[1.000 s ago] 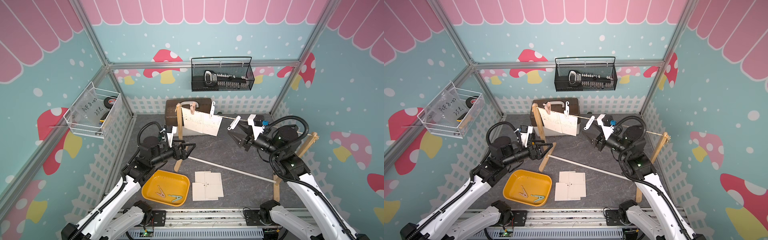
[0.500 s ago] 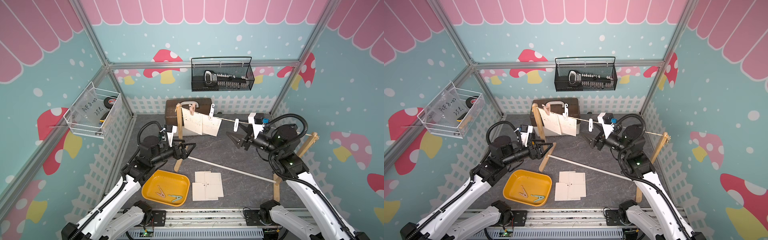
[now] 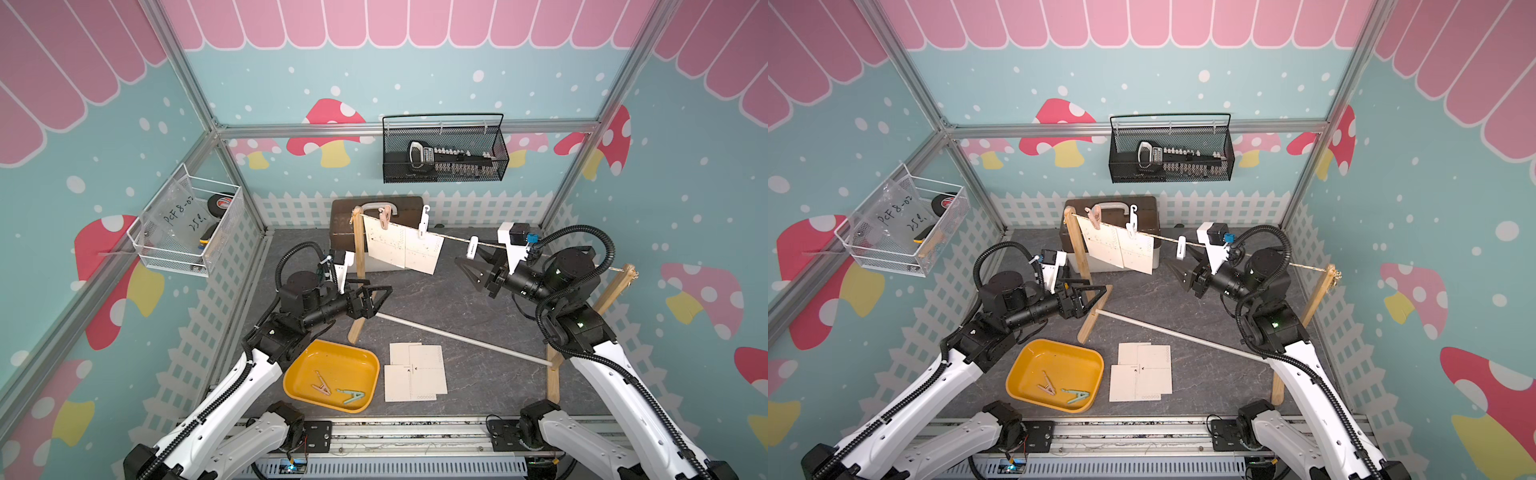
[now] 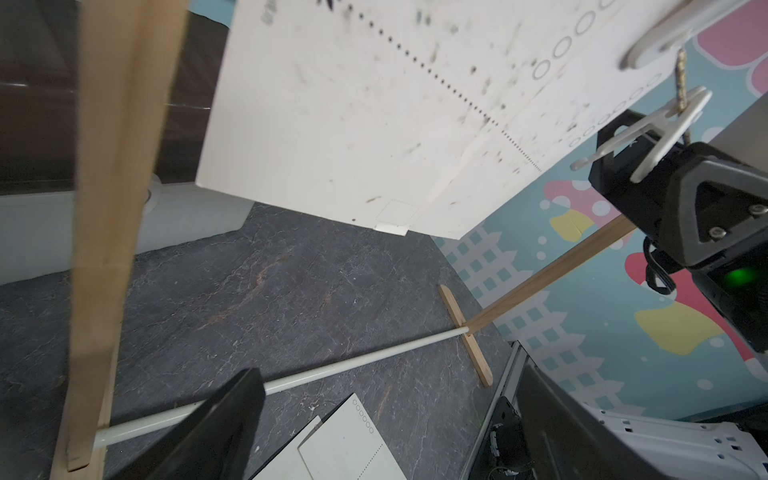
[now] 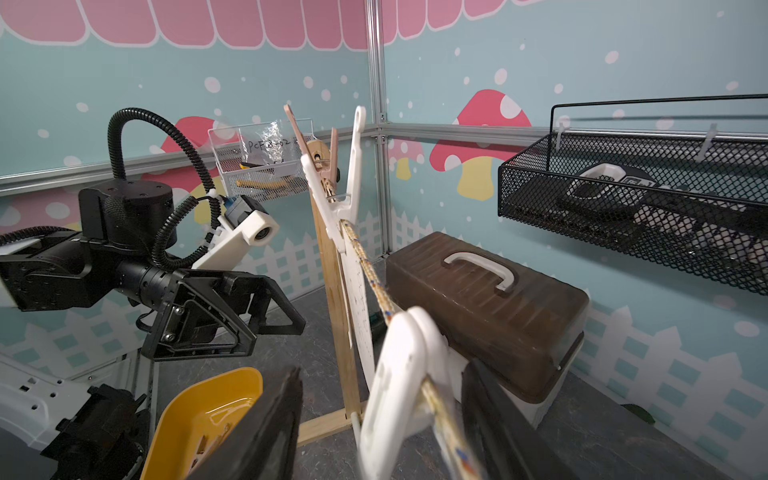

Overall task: Remove the postcards from the strings
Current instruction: Remove the clamp from the clothesline.

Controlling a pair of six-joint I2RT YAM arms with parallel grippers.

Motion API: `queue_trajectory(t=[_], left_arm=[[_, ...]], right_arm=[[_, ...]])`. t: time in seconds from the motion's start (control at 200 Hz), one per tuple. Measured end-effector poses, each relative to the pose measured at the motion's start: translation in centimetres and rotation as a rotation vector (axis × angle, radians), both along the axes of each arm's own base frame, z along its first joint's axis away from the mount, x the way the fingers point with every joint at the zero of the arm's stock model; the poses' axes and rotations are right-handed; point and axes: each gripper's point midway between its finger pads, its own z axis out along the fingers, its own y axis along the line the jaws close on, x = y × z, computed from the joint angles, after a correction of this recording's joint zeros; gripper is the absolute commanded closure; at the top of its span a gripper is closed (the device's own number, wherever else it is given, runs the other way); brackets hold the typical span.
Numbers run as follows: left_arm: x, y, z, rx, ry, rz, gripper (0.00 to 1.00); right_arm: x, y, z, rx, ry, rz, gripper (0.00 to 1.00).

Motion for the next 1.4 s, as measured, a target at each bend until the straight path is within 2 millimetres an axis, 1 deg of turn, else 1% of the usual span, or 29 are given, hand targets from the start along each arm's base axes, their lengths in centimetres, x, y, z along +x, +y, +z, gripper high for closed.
queue_trajectory(t=[0.035, 0.14, 0.475, 0.751, 0.966, 1.106, 1.401], left_arm=[[0.0, 0.0, 0.0, 0.000, 0.000, 0.000, 0.00], [0.0, 0.0, 0.0, 0.000, 0.001, 0.000, 0.00], [0.0, 0.0, 0.0, 0.001, 0.002, 0.000, 0.00], [0.0, 0.0, 0.0, 0.001, 0.002, 0.000, 0.00], [0.0, 0.1, 0.0, 0.002, 0.001, 0.004, 0.00], [0.1, 0.1, 0.0, 0.003, -0.001, 0.010, 0.00], [0.1, 0.2, 0.0, 0.003, -0.002, 0.013, 0.00]], right_arm=[[0.0, 0.0, 0.0, 0.000, 0.001, 0.000, 0.52], [0.0, 0.0, 0.0, 0.001, 0.000, 0.002, 0.58], [0.1, 0.0, 0.1, 0.000, -0.004, 0.005, 0.65], [0.1, 0.1, 0.1, -0.002, -0.006, 0.012, 0.75], [0.0, 0.1, 0.3, -0.005, -0.011, 0.011, 0.77], [0.0, 0.0, -0.4, -0.027, 0.004, 0.007, 0.79], [-1.1, -0.4, -1.8, -0.090, 0.025, 0.007, 0.79]])
